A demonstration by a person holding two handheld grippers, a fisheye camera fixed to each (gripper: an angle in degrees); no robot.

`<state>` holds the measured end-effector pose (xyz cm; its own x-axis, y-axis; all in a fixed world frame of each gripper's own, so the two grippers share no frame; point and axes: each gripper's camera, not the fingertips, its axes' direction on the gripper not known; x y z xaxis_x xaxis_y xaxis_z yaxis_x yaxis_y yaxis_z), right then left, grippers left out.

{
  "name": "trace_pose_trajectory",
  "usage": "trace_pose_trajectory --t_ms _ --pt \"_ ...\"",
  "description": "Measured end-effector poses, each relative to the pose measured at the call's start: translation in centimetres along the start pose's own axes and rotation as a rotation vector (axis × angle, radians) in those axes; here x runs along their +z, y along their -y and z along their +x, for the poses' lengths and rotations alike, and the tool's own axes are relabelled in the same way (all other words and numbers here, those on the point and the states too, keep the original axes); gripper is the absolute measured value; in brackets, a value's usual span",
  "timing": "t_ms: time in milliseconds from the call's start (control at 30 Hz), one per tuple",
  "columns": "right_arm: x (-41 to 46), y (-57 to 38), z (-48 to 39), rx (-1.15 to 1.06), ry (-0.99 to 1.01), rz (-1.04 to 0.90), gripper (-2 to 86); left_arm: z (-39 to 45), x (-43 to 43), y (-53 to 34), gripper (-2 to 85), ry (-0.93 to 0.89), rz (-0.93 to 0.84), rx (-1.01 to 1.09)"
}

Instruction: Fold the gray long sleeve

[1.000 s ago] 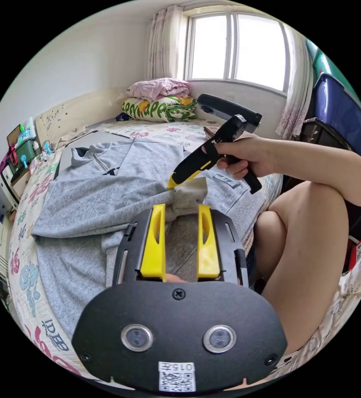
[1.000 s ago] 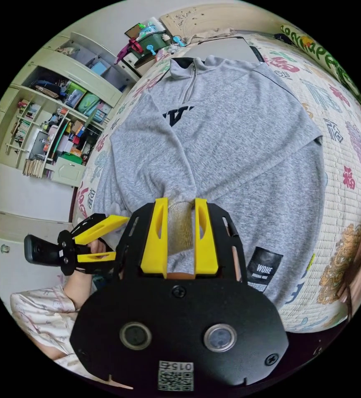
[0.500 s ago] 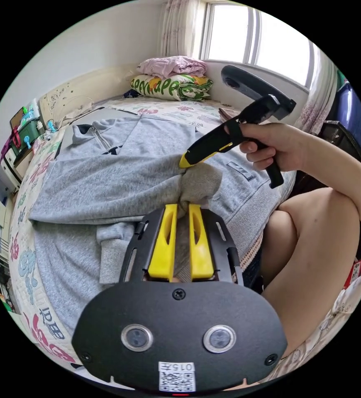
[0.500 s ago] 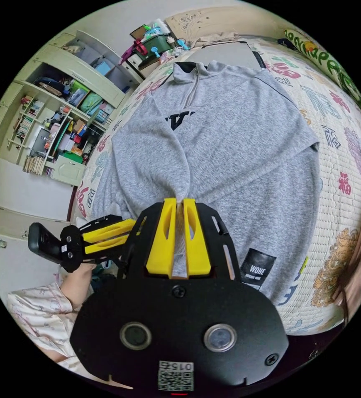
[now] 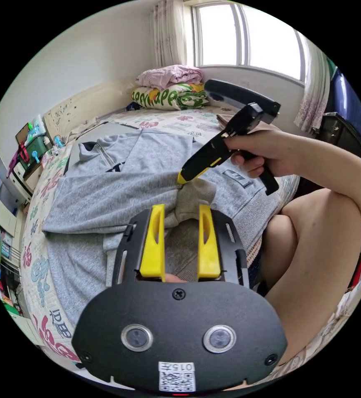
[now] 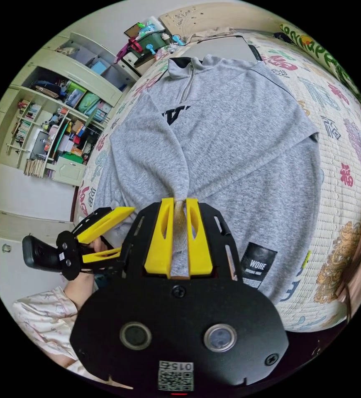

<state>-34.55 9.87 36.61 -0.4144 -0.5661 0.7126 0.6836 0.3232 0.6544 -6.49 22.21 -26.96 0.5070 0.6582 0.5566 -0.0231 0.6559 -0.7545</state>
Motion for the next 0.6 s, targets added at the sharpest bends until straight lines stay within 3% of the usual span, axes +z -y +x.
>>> trace_pose_trajectory --t_ms 200,333,600 --pt "0.6 1.4 -1.1 -0.019 -0.036 -0.006 4.9 -1.2 -0.2 0.7 7.8 -0.040 -0.038 -0.060" --pt "0.8 2.7 -2.8 -0.062 -0.125 -0.022 4.3 0.1 -3.2 1.7 3.2 -0.003 -0.039 0.026" --pt "1.0 5.1 -3.4 -0.029 -0.154 -0.049 3.9 1.1 -6.1 3.8 1.7 -0.028 -0.055 0.036"
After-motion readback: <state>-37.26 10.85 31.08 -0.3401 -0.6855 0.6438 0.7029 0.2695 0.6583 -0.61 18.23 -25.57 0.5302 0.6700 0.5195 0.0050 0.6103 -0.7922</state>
